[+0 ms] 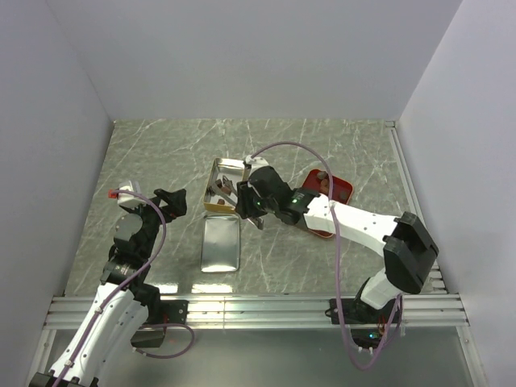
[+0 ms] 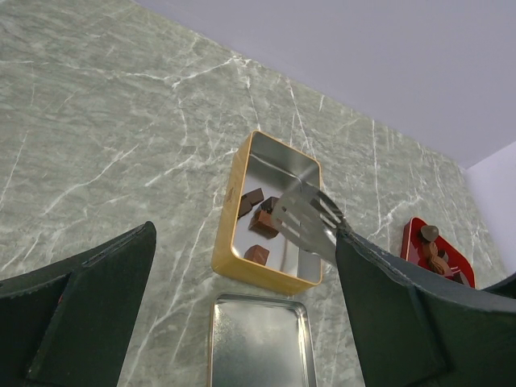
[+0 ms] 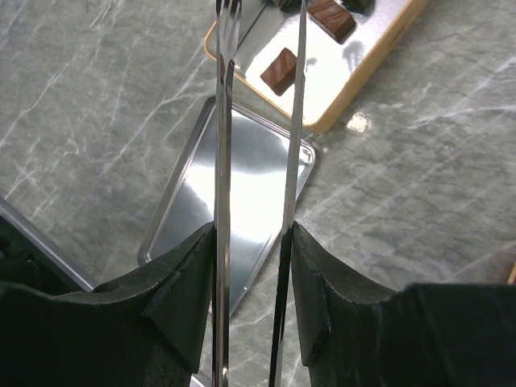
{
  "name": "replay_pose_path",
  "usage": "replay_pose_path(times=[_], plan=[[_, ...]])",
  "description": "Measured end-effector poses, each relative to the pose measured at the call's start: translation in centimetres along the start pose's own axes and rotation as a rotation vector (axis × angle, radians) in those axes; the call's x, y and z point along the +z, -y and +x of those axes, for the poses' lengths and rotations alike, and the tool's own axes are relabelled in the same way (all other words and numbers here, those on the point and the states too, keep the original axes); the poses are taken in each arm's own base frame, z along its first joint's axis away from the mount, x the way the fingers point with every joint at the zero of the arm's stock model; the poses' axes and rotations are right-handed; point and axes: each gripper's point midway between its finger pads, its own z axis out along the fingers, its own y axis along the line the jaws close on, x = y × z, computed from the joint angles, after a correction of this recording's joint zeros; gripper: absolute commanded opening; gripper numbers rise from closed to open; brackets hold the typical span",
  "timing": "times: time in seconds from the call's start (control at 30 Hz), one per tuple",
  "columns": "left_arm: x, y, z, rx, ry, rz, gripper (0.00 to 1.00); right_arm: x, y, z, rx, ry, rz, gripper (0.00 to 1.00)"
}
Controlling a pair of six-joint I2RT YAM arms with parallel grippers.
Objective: Pack the chocolate
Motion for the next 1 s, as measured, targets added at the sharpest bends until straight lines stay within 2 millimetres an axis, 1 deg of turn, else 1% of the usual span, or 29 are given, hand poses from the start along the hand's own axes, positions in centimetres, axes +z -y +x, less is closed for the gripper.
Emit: replay_pose_path(times=[0.1, 0.2, 0.33, 0.43, 0.57, 0.77, 1.0], plan=[[0.0, 0.0, 0.0, 0.0, 0.001, 0.0, 1.0, -1.0, 0.4, -0.2, 0.0, 0.013, 0.015, 0.47], [0.0, 0.0, 0.0, 0.0, 0.001, 0.0, 0.99, -2.4, 0.9, -0.3, 0.003, 0.034, 0.038, 0.46], [0.0, 0.0, 0.0, 0.0, 0.002, 0.001, 0.99, -4.8, 2.6, 0.1, 0.007, 0.057, 0.096, 0.46], [-0.1, 0.1, -0.1, -0.001, 0.004, 0.004, 1.0, -6.2, 3.8, 0.4, 0.013, 0.074, 0.139, 0.46], [-0.1, 0.1, -0.2, -0.001, 0.006, 0.005, 0.99, -7.5, 5.8, 1.2, 0.031, 0.084, 0.195, 0.46], [-0.1, 0.1, -0.2, -0.001, 0.006, 0.005, 0.99, -8.9, 9.9, 2.6, 0.082, 0.089, 0.288, 0.46], [-0.1, 0.1, -0.1, -0.001, 0.005, 0.005, 0.99, -10.3, 14.4, 3.8, 0.155, 0.105, 0.38, 0.46]])
